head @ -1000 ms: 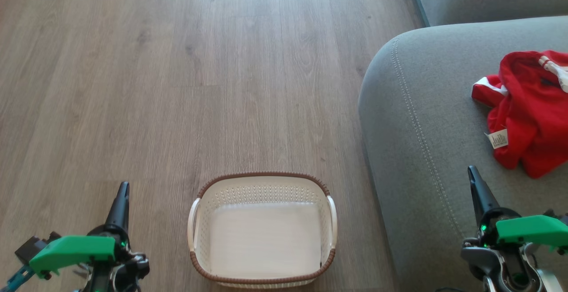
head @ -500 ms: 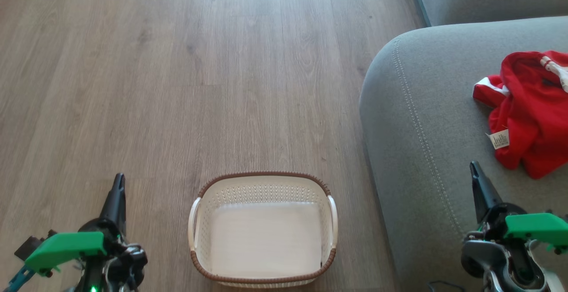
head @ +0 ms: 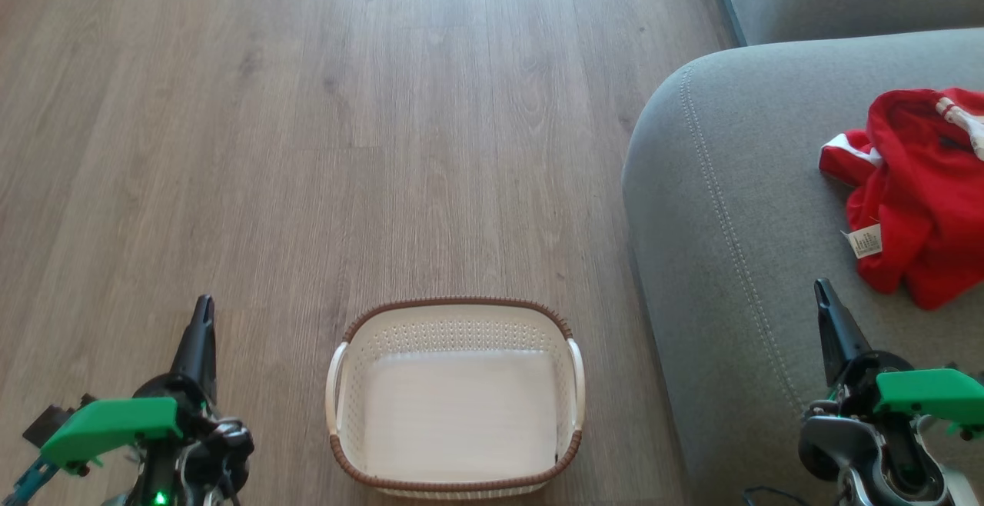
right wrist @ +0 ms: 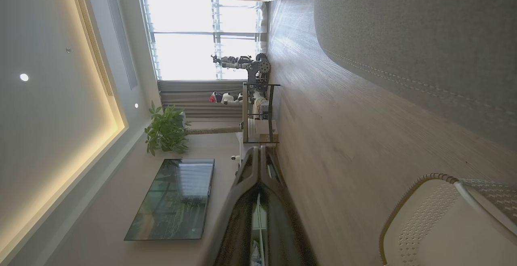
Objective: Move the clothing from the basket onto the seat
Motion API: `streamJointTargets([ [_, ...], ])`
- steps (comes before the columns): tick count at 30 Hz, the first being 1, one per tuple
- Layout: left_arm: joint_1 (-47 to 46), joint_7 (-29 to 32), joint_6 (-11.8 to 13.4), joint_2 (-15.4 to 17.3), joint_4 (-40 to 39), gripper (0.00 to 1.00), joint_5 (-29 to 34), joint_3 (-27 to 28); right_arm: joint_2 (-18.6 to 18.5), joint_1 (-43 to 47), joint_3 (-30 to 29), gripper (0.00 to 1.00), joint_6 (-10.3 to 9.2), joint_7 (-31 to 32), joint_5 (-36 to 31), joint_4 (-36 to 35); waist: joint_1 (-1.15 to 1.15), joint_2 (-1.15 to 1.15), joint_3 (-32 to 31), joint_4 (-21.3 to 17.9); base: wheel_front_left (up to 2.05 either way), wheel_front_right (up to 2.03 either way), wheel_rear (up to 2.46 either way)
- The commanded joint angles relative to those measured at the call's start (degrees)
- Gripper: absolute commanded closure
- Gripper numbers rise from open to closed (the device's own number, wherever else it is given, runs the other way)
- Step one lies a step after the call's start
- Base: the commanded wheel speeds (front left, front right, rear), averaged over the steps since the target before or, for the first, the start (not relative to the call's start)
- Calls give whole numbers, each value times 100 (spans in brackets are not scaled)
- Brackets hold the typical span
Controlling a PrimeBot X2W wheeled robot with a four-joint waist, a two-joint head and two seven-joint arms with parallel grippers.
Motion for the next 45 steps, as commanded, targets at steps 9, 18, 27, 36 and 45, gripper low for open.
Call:
streamJointTargets([
  [9,-287,41,-37,26,-154,100,-7,198,19,-283,104,100,47,36,-7,-187,0,0,0,0,0,0,0],
  [18,-287,47,-37,21,-154,100,-1,205,26,-284,95,100,47,43,-15,-187,0,0,0,0,0,0,0],
  [27,-288,51,-37,17,-154,100,4,211,31,-284,87,100,47,50,-22,-186,0,0,0,0,0,0,0],
  [36,-288,56,-37,13,-154,100,9,217,36,-285,80,100,47,56,-28,-186,0,0,0,0,0,0,0],
  [45,-288,60,-37,10,-154,100,13,222,41,-286,73,100,47,61,-33,-186,0,0,0,0,0,0,0],
])
